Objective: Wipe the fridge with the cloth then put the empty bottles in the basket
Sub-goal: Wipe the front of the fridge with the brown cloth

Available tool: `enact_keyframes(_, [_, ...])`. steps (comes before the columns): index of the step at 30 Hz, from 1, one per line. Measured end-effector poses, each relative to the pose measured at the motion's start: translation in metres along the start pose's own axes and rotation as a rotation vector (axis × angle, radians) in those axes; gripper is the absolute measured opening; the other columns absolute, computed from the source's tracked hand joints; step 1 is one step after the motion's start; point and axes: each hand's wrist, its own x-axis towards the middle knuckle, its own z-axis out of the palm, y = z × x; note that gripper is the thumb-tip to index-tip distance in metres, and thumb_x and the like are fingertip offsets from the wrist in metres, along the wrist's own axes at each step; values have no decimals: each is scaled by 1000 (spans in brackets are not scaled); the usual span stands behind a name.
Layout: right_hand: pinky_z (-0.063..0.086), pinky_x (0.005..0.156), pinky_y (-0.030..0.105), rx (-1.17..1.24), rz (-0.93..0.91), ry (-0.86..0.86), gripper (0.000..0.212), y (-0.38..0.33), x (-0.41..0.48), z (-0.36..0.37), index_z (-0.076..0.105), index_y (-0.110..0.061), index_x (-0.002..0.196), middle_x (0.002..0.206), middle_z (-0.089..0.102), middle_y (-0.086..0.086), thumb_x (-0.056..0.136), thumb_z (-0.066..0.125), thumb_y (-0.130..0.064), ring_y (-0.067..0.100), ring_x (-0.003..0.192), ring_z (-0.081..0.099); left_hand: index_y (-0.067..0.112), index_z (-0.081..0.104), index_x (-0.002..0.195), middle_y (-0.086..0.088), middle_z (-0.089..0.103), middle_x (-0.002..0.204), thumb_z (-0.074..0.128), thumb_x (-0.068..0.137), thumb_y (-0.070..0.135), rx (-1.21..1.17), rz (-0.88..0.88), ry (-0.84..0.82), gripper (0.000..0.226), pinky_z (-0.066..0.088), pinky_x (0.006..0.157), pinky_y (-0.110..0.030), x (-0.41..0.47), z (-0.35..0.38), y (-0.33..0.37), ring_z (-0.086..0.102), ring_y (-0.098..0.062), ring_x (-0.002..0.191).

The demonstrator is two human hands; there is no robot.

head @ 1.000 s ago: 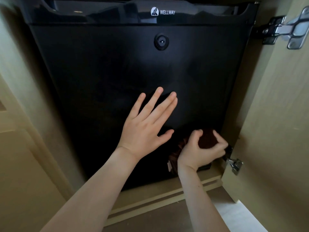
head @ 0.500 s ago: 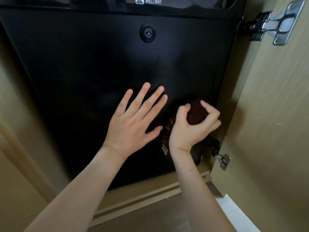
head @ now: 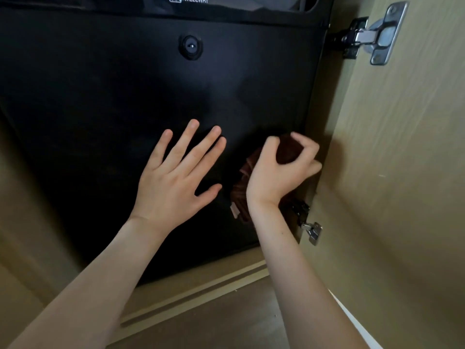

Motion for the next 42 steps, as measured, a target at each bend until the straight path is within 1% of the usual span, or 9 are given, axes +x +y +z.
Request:
enact_keyframes(4, [49,67,8,-35,-45,84,32,25,-3,-2,57,-25,112,110,46,-1,84,70,-29,1,96,56,21,25,157,3,17,165,49,95,53,3,9,19,74,3,123,-46,-1,3,1,11,-25,153])
enact_keyframes(11, [44,63,13,-169,619,200,29,98,-42,-74,50,-30,116,126,45,3,92,66,-29,23,107,58,21,26,156,4,16,164,49,95,52,-10,-1,8,73,2,123,-45,-1,-1,0,11,-25,153])
enact_keyframes(20, [50,65,13,-47,-50,57,29,8,-15,9,55,-34,107,106,41,-10,82,68,-32,5,89,56,21,23,157,3,17,165,50,94,51,-26,16,-28,75,-1,123,-45,-3,1,-3,5,-24,153])
enact_keyframes(24, [54,72,22,-135,79,111,33,55,-48,-23,55,-21,114,111,44,0,85,68,-27,14,94,57,19,24,157,4,18,165,50,96,48,-41,57,-30,72,5,124,-42,-8,-1,-10,8,-22,153])
enact_keyframes(26, [55,73,30,-197,349,116,34,76,-69,-49,52,-20,119,116,43,2,89,66,-27,23,101,57,19,24,157,5,19,164,50,97,47,-37,68,-43,71,7,124,-40,-14,-5,-15,11,-20,153])
enact_keyframes(28, [49,68,22,-185,583,148,32,81,-78,-63,50,-23,120,119,41,1,92,65,-27,25,106,57,19,25,156,5,20,164,50,98,46,-34,84,-65,69,9,124,-38,-24,-11,-22,14,-20,152])
enact_keyframes(34, [45,66,7,-36,232,99,25,9,-70,-4,54,-33,104,112,39,-3,86,69,-25,3,93,54,19,27,156,3,25,163,49,100,45,10,82,-74,66,15,123,-40,-56,-32,-64,19,-20,151])
enact_keyframes(38, [42,71,4,-80,-14,81,27,-4,-82,15,59,-20,107,107,40,-10,82,69,-26,-2,94,51,19,27,156,1,25,163,50,99,45,2,25,-83,66,17,123,-41,-67,-41,-81,19,-21,152])
enact_keyframes(42, [58,83,36,-199,427,119,36,54,-131,-31,53,-16,122,123,44,8,90,65,-27,18,101,55,17,28,156,0,26,162,51,99,43,-3,11,-119,66,16,123,-42,-68,-46,-84,17,-21,152])
